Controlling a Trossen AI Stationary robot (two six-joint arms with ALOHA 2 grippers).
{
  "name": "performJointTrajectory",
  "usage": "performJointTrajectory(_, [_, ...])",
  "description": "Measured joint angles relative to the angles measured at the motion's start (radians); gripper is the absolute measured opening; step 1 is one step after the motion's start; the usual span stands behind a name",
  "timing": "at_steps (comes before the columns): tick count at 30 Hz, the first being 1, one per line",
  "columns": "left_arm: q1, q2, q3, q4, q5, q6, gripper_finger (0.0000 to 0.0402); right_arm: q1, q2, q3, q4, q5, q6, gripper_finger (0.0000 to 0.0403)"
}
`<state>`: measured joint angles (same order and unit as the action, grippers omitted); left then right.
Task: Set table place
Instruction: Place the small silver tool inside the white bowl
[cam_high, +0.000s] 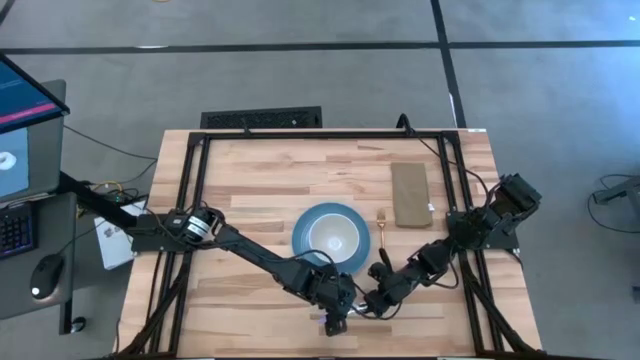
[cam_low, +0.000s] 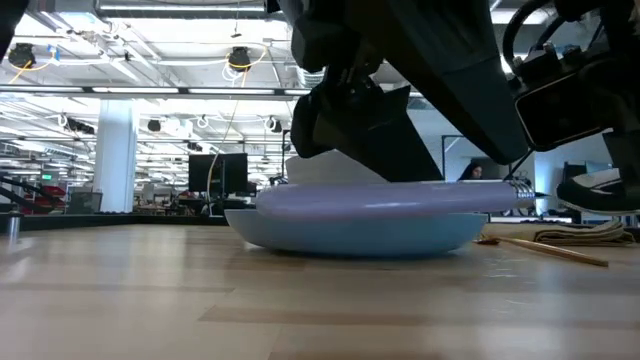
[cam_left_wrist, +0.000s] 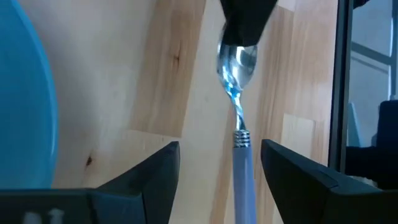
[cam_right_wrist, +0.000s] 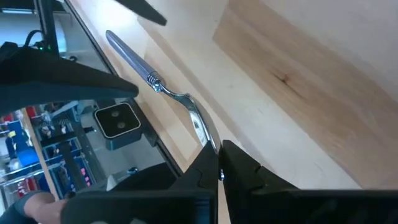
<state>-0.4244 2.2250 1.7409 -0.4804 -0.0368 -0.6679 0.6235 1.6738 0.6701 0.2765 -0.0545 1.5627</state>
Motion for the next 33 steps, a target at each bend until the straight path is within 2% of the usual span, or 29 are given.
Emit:
performJointTrajectory(10, [0.003, -0.002, 0.0, -0.027, -0.005, 0.028, 0.0215, -0.039, 0.0, 0.046, -0.002, 0.0, -0.054, 0.0025])
performJointTrajectory(18, [0.003, -0.002, 0.0, -0.109, -0.002, 0.025, 0.021, -0.071, 0.0, 0.076, -0.006, -0.026, -0.096, 0.0025])
performJointTrajectory(22, [0.003, -0.002, 0.0, -0.119, 0.009, 0.012, 0.0169, -0.071, 0.0, 0.076, -0.007, -0.03, -0.095, 0.0025])
performJointTrajectory(30, [0.002, -0.002, 0.0, -0.098, 0.024, 0.035, 0.0021, -0.072, 0.0, 0.076, -0.009, -0.031, -0.095, 0.0025])
performJointTrajectory(33, [0.003, -0.002, 0.0, -0.097, 0.024, 0.038, 0.0018, -0.071, 0.0, 0.076, -0.01, -0.035, -0.097, 0.0025])
